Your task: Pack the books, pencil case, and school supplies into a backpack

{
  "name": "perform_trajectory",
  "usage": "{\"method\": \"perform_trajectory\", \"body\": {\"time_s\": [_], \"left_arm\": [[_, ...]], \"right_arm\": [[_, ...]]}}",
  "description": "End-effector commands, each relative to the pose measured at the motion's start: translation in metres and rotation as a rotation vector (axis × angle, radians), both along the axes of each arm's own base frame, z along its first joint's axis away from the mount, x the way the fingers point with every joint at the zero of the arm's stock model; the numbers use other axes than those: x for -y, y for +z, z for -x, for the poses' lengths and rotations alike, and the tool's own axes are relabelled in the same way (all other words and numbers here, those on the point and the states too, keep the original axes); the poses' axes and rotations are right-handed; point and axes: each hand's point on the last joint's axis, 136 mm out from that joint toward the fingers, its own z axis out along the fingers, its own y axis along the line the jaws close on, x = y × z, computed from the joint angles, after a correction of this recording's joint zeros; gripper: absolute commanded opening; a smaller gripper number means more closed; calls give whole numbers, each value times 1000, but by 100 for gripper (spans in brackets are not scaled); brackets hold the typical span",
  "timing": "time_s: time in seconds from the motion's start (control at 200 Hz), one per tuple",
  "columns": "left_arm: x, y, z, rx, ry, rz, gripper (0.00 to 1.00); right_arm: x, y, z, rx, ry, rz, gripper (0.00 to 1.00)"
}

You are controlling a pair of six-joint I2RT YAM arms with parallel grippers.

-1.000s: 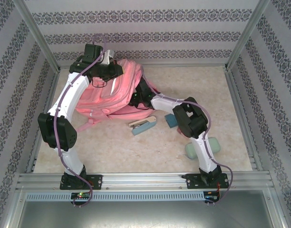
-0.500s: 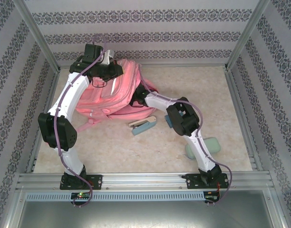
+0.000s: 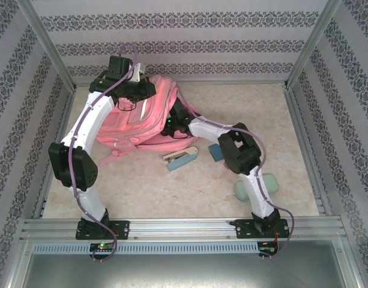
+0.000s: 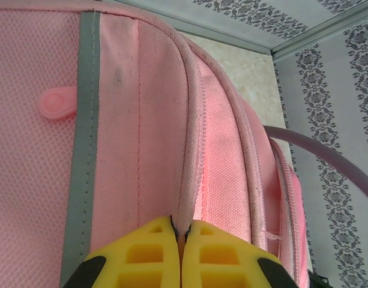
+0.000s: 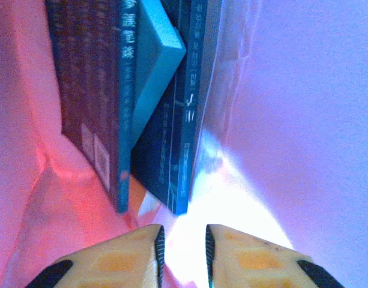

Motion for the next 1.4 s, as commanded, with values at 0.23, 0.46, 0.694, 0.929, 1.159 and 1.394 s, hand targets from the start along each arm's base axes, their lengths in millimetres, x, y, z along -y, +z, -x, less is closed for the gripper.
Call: {"method": "perform_trajectory", "body": {"time_s": [0.23,0.46,0.694,0.929,1.159,1.394], "left_arm": [[-30,-11,-12,34,99,-94,0],[-27,-11,-15,36,82,-63,0],[-24,-12,-13,28,64,-48,0],[-26,-10,-8,30,66,-52,0],[-20,-14,-3,8,53,-10,0],[-21,-14,-2,10,51,-16,0]], "right_arm": [[100,45,59,151,-30,222,46],[147,17,104,90,-71,342,56],[160,-7,111,84,-14,401,59],[160,-14,72,110,9,396,67],[144,-48,61,50,78,365,67],[124,-48,99,23,146,316,65]]}}
